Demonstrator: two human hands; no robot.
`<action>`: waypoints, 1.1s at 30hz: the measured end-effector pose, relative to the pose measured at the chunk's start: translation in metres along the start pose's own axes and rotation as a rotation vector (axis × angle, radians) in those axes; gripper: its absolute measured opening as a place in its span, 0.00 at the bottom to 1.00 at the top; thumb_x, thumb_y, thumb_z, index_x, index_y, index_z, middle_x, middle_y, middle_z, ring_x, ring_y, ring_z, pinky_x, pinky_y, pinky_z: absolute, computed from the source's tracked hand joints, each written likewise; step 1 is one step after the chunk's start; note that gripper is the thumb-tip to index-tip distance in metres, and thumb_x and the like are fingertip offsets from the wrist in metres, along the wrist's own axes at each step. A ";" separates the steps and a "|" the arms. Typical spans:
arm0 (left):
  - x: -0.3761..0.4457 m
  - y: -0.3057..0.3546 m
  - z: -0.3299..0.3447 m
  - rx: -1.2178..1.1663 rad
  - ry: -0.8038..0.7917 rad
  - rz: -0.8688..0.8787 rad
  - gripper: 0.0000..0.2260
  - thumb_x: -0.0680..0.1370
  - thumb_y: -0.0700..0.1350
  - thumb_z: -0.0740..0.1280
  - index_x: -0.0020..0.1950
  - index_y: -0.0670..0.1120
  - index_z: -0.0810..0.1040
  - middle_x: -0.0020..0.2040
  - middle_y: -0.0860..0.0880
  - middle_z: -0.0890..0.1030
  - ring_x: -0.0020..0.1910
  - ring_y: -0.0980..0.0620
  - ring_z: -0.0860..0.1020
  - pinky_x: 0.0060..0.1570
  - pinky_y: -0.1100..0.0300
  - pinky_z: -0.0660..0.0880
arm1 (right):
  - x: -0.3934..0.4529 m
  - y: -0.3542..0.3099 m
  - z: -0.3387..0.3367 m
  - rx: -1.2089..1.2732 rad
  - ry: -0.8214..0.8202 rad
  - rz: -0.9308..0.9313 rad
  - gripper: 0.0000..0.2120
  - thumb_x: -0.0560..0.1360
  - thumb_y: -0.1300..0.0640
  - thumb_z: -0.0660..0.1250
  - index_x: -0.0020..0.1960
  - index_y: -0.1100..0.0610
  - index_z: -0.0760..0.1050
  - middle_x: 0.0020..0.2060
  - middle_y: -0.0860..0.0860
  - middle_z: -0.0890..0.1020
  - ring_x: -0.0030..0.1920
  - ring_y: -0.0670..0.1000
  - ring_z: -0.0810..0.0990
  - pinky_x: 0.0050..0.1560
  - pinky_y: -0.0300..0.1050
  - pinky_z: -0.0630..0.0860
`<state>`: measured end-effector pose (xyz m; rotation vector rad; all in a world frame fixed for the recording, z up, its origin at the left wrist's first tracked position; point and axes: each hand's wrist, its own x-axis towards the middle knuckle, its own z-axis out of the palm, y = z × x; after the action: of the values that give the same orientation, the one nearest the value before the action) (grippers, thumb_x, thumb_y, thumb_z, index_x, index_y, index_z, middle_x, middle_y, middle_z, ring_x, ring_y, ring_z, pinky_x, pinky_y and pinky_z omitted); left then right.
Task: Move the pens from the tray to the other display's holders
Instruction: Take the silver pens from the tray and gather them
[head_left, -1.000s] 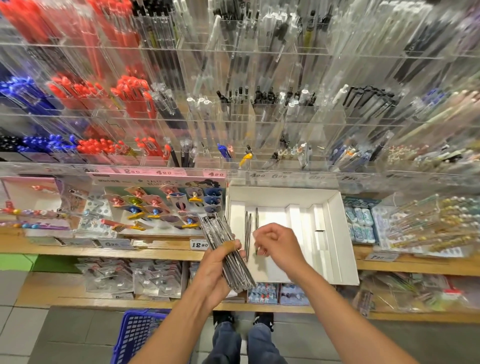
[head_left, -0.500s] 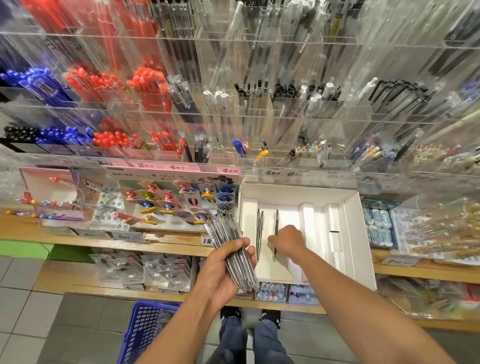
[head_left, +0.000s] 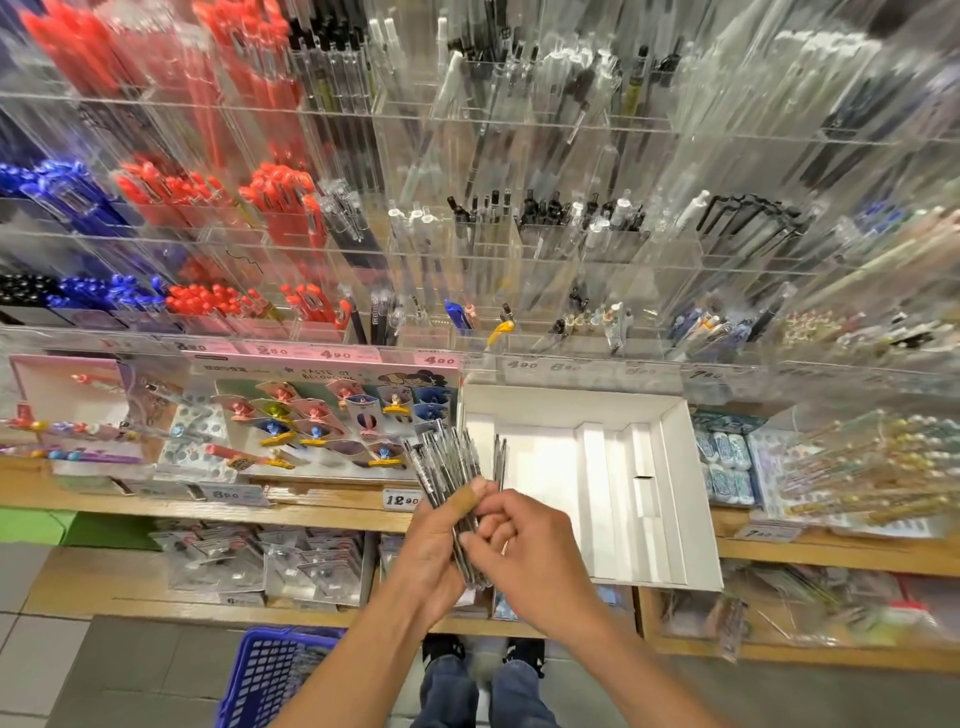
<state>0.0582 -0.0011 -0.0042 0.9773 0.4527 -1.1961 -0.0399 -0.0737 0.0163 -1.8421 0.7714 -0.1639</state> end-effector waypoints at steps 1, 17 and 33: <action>0.000 0.000 -0.002 0.016 0.003 0.001 0.21 0.67 0.41 0.77 0.56 0.35 0.76 0.39 0.39 0.81 0.36 0.44 0.82 0.34 0.54 0.81 | 0.001 0.001 -0.001 0.040 -0.029 0.003 0.07 0.69 0.51 0.74 0.46 0.47 0.79 0.35 0.44 0.80 0.35 0.41 0.77 0.39 0.35 0.76; -0.009 0.012 -0.018 -0.148 -0.051 -0.015 0.03 0.67 0.36 0.70 0.36 0.39 0.84 0.35 0.45 0.79 0.30 0.51 0.79 0.34 0.58 0.81 | 0.124 0.124 0.039 -0.384 0.087 0.535 0.12 0.73 0.54 0.70 0.40 0.55 0.67 0.30 0.48 0.70 0.28 0.48 0.67 0.24 0.40 0.59; -0.004 0.006 -0.013 0.018 -0.010 -0.024 0.02 0.65 0.37 0.73 0.35 0.39 0.84 0.35 0.42 0.80 0.31 0.49 0.79 0.36 0.58 0.81 | 0.123 0.124 0.016 -0.413 0.039 0.641 0.14 0.70 0.62 0.68 0.31 0.56 0.65 0.28 0.49 0.70 0.27 0.48 0.69 0.24 0.38 0.61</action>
<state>0.0651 0.0127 -0.0056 0.9827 0.4476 -1.2283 0.0103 -0.1575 -0.1289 -1.8682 1.4630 0.4007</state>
